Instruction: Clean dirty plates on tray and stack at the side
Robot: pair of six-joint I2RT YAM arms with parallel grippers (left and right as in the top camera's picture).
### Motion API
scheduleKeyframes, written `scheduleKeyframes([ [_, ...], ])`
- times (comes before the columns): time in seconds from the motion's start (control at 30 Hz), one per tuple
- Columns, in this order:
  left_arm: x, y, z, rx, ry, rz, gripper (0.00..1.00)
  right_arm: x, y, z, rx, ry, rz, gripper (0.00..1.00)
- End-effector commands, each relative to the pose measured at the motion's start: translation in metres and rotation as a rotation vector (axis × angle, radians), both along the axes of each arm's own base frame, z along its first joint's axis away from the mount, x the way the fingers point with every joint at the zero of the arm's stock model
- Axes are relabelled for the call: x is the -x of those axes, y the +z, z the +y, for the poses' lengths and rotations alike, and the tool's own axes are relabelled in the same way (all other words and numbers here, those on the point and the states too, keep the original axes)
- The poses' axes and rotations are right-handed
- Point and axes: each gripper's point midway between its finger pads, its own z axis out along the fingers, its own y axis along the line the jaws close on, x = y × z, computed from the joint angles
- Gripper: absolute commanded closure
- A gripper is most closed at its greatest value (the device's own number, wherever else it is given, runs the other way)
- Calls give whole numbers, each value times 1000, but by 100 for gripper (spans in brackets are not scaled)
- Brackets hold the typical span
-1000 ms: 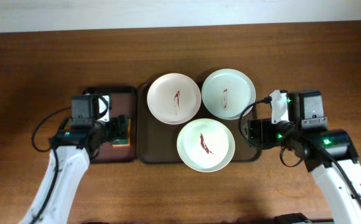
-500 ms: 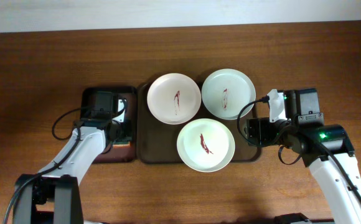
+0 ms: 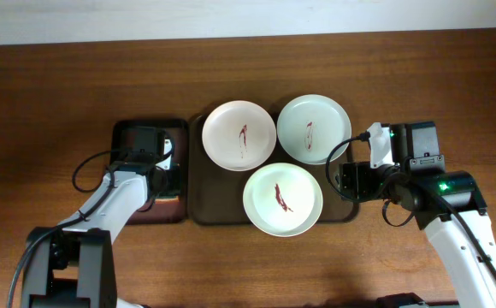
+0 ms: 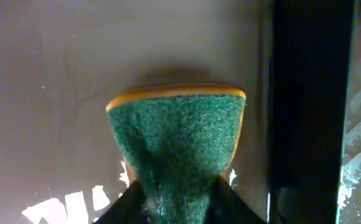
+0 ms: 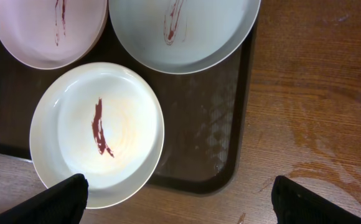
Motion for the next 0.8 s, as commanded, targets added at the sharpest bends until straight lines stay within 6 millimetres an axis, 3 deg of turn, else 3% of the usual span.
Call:
scheduleKeyframes([
  [0.0, 1, -3, -4, 13, -15, 7, 98, -4, 7, 1, -15, -7, -15, 5],
  [0.13, -3, 4, -4, 16, -14, -12, 100, -4, 3, 3, -25, 0, 0, 8],
  [0.2, -13, 25, -5, 23, -14, -73, 100, -3, -4, 15, -84, 32, 43, 11],
  [0.27, -16, 38, -5, 27, -15, -112, 100, -5, -21, 16, -82, 30, 107, 20],
  [0.4, -11, 36, -5, 26, -11, -91, 100, -5, -66, 24, -114, 40, 290, 32],
  [0.57, -11, 36, -5, 31, 3, -91, 100, -4, -124, 33, -156, 48, 486, 57],
  [0.63, -11, 36, -5, 31, 3, -91, 100, -5, -142, 35, -167, 47, 528, 73],
  [0.77, -11, 36, -5, 30, 3, -91, 100, -9, -151, 43, -210, 57, 542, 73],
])
